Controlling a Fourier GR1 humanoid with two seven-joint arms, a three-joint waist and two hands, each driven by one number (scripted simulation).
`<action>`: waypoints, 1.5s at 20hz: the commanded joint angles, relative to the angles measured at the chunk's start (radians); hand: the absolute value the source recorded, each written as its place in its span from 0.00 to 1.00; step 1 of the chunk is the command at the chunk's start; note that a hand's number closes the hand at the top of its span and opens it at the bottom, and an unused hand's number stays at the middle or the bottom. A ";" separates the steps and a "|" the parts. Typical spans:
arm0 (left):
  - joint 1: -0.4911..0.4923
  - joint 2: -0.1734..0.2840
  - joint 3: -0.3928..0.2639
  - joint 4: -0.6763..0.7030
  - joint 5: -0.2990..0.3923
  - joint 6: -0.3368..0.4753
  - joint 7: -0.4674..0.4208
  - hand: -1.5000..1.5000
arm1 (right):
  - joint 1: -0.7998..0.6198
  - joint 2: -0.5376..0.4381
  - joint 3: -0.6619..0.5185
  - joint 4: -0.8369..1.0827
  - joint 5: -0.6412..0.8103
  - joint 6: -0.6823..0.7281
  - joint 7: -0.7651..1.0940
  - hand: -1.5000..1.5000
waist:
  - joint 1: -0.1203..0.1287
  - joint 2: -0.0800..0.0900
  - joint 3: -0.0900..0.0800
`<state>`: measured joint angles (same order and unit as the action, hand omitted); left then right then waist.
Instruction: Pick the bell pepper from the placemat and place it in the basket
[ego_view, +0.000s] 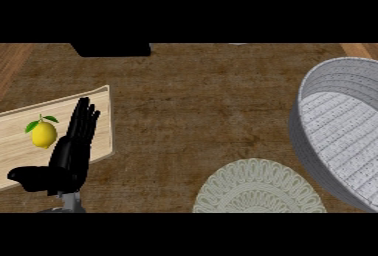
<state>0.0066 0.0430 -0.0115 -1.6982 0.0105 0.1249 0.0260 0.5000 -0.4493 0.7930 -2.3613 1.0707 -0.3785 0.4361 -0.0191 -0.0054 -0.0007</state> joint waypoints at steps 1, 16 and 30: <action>0.006 0.017 -0.001 -0.042 0.003 -0.010 0.038 0.50 | 0.102 -0.060 0.011 -0.297 0.007 0.075 0.092 1.00 | 0.003 0.000 0.000; 0.033 0.006 0.012 0.002 0.011 -0.022 -0.049 0.50 | 0.078 -0.219 -0.485 -0.150 -0.253 0.009 0.109 1.00 | 0.010 0.006 0.001; 0.025 -0.007 -0.017 -0.042 -0.006 -0.012 -0.011 0.50 | -0.053 -0.329 -0.872 0.173 -0.696 0.063 -0.103 1.00 | 0.015 0.005 0.003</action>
<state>0.0303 0.0502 -0.0064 -1.7164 0.0216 0.1001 0.0095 0.4741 -0.7283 0.0618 -2.2646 0.6200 -0.3604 0.4177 -0.0059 0.0000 0.0016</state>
